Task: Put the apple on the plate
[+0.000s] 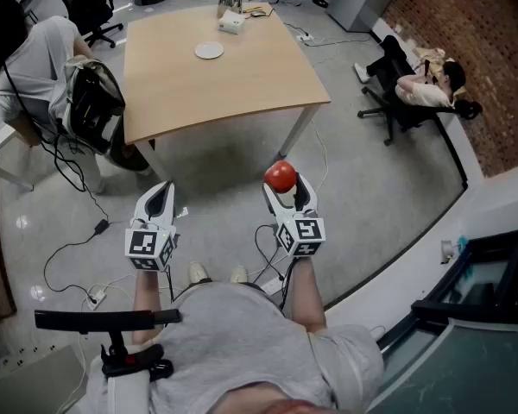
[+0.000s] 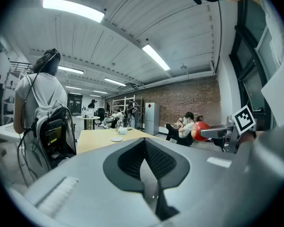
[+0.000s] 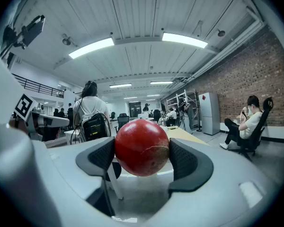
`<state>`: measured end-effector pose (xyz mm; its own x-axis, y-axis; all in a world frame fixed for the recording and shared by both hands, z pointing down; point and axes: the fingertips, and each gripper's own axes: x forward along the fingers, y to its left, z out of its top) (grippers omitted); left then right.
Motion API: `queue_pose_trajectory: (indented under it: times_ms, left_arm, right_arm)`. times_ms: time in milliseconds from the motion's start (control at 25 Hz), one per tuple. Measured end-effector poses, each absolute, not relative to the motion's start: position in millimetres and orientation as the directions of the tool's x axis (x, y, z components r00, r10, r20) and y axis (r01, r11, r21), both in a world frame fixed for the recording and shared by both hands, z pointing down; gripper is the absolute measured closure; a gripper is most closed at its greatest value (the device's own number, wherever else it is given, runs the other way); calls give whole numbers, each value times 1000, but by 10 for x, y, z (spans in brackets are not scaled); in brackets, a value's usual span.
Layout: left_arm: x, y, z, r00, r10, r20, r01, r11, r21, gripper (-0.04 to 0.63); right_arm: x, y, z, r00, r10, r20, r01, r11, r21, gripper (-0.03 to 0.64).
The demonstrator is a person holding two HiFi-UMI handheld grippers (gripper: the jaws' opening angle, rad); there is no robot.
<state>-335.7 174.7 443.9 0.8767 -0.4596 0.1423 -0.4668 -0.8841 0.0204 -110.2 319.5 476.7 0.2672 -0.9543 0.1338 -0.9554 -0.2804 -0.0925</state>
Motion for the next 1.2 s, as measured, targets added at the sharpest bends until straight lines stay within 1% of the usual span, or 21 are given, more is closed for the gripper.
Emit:
queue_pose_trajectory:
  times_ms: [240,440,560,840,1200]
  left_arm:
    - [-3314,1757,4424,880,-451,146,-458,-889,15,575]
    - [-3265,1782,4393,885,-443,145,-449,-893,13,575]
    - [-3196,1801,4345,885,-443,141,-449,-894,11,575]
    - [-2799,2238,4405,897,-426,117,-430,-903,12,575]
    - [-2375,2457,4387,914,-389,113,-391,-920,-13,575]
  right_arm:
    - [-1063,3212,4740,287,-949,128,-950,-299,-89,252]
    - [-1057,3280,4569,281,-957,72,-951,-288,-116,250]
    - [-1021,3323,4514,276,-958,74,-954,-283,-103,250]
    - [-758,3743,4643,258,-963,76,-959,-265,-97,250]
    - [-498,3982,4693,264,-961,80,-958,-271,-93,250]
